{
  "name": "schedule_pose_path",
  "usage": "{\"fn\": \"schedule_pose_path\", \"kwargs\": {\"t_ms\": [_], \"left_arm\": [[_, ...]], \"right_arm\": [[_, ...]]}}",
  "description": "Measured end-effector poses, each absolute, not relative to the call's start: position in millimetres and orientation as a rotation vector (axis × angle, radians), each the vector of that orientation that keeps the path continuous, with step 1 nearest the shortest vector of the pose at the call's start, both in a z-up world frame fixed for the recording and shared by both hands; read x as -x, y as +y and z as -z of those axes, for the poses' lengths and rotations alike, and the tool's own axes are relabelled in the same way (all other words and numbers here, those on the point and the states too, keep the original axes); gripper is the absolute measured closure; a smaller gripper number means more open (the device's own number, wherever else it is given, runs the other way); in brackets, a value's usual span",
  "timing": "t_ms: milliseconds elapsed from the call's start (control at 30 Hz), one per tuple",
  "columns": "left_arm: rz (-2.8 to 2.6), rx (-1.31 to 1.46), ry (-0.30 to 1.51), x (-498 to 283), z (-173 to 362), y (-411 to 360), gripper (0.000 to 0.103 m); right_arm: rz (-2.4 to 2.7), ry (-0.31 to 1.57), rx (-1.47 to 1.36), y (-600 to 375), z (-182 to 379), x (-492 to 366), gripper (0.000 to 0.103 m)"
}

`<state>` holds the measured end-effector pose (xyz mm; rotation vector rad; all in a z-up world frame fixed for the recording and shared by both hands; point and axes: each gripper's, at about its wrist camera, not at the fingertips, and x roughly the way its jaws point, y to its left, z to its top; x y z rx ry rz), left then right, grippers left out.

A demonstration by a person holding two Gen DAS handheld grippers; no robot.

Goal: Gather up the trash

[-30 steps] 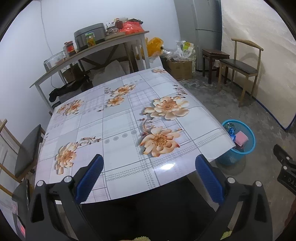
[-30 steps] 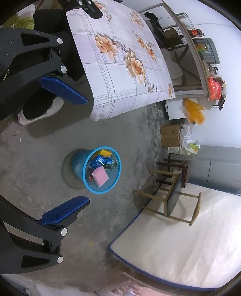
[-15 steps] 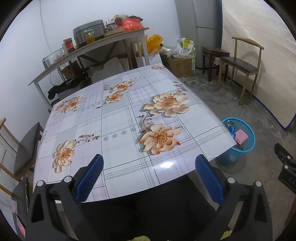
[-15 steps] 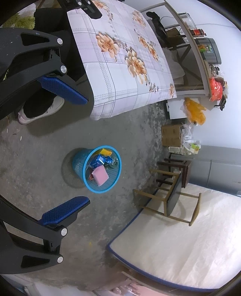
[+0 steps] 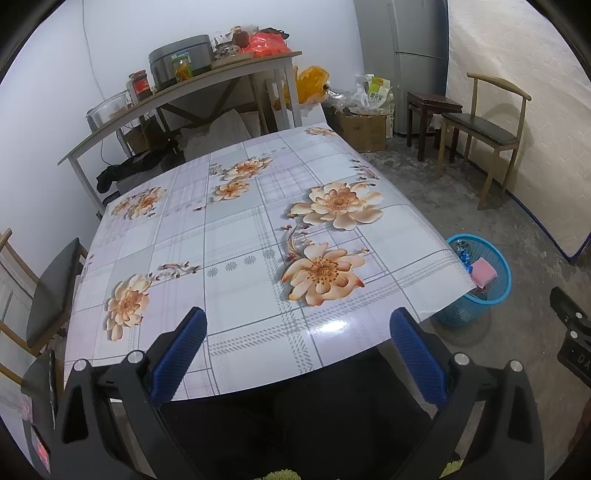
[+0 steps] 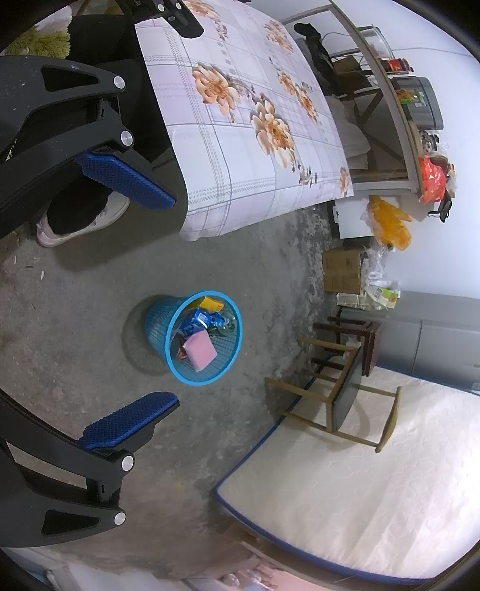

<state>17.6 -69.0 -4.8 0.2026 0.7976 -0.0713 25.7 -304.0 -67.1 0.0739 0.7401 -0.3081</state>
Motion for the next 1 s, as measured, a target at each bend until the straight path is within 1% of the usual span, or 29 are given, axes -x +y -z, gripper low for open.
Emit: {"fn": "schedule_pose_path", "kwargs": {"t_ms": [1000], "left_arm": [[0.076, -0.205, 0.816, -18.6, 10.7, -68.8, 0.006]], "right_arm": [[0.305, 0.743, -0.074, -308.1, 70.2, -26.0, 0.008]]}}
